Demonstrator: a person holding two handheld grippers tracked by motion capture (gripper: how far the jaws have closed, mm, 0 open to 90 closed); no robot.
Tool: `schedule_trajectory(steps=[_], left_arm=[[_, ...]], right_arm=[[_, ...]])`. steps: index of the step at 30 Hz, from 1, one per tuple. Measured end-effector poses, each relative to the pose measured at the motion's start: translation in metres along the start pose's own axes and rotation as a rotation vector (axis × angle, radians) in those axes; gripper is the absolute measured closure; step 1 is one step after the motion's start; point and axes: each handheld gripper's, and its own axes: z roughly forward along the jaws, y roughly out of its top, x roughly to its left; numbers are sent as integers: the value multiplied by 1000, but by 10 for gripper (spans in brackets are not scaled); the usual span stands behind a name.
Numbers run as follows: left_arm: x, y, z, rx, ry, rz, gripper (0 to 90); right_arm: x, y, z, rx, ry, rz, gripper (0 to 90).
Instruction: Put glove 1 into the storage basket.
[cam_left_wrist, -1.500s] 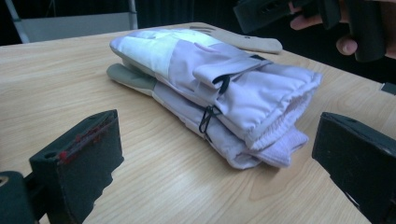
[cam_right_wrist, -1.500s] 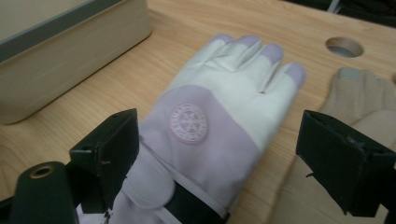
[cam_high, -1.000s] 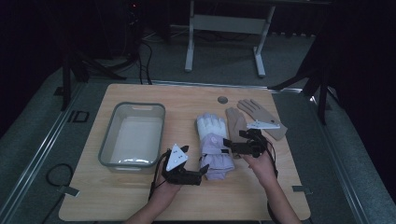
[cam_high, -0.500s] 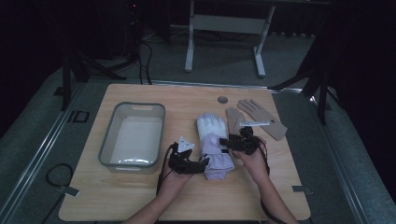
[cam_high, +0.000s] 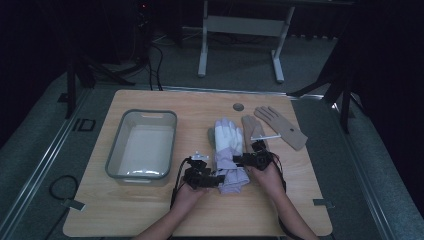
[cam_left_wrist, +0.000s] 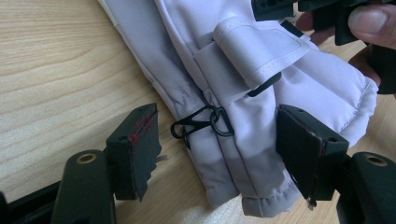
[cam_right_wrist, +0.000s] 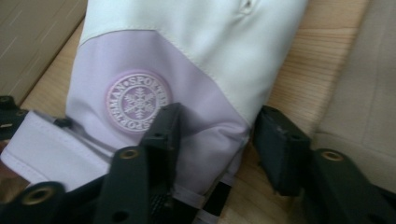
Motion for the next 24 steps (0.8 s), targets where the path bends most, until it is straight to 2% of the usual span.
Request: schedule_trajectory(steps=[2,4,6,8,9,10,12,19,24], left_arm=[[1,0,2,6,-15,1,391],[1,0,2,8,-22,14,432],[2,0,2,9,-38,19,488],[1,0,1,7,-38,26,576],[0,0,0,3,-35,33,638],[-1,0,0,-1,-29,43,638],[-3,0,-1,-5,-18,55,698],[-8,5,-7,10,-16,84,760],[-12,12,-17,1,-13,108,762]], right_arm=[[0,-1,2,0,5,-21,577],[-1,-1,3,5,12,-6,609],[1,-1,2,9,2,-11,669],[3,0,2,12,-5,-10,699],[7,1,1,15,-29,-16,750],[7,1,1,15,-29,-16,750],[10,0,1,3,-46,-17,769],[23,0,-10,-24,-94,-54,805],[29,4,-19,-47,-93,-69,809]])
